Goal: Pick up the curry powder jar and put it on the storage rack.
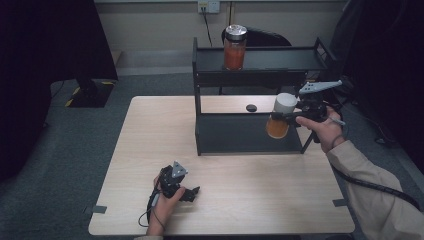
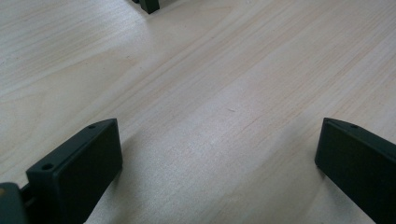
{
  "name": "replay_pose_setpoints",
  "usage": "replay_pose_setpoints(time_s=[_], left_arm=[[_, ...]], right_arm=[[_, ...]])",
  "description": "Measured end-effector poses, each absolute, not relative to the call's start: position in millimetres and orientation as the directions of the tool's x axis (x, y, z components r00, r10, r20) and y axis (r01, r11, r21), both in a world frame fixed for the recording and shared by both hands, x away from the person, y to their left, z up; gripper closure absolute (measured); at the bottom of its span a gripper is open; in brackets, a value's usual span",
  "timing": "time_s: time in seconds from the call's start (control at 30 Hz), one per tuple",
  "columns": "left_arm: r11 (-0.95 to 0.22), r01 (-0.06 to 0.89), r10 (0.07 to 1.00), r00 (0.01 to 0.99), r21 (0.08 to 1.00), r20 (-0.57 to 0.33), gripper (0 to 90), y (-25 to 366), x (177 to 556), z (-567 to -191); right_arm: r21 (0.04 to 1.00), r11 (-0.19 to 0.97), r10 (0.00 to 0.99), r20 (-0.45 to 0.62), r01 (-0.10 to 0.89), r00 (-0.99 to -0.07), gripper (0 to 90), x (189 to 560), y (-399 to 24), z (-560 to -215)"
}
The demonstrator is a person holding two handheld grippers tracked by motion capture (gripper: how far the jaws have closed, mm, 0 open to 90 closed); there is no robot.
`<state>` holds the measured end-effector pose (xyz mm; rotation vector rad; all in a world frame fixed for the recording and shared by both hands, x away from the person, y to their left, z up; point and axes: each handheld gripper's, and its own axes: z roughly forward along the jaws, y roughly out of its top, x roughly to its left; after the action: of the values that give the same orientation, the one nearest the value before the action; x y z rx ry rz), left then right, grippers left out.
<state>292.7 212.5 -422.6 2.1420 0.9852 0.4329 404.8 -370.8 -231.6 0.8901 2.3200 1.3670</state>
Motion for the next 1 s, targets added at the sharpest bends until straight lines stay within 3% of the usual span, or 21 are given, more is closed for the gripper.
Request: replay_pose_setpoints(time_s=[1.0], left_arm=[[-0.443,0.514,0.759,0.651,0.734,0.003,0.0,212.5,292.8,-422.5]], right_arm=[[0.871,0.361,0.677,0.000,0.332,-0.736,34.8,415.4,-375.3,-166.7]])
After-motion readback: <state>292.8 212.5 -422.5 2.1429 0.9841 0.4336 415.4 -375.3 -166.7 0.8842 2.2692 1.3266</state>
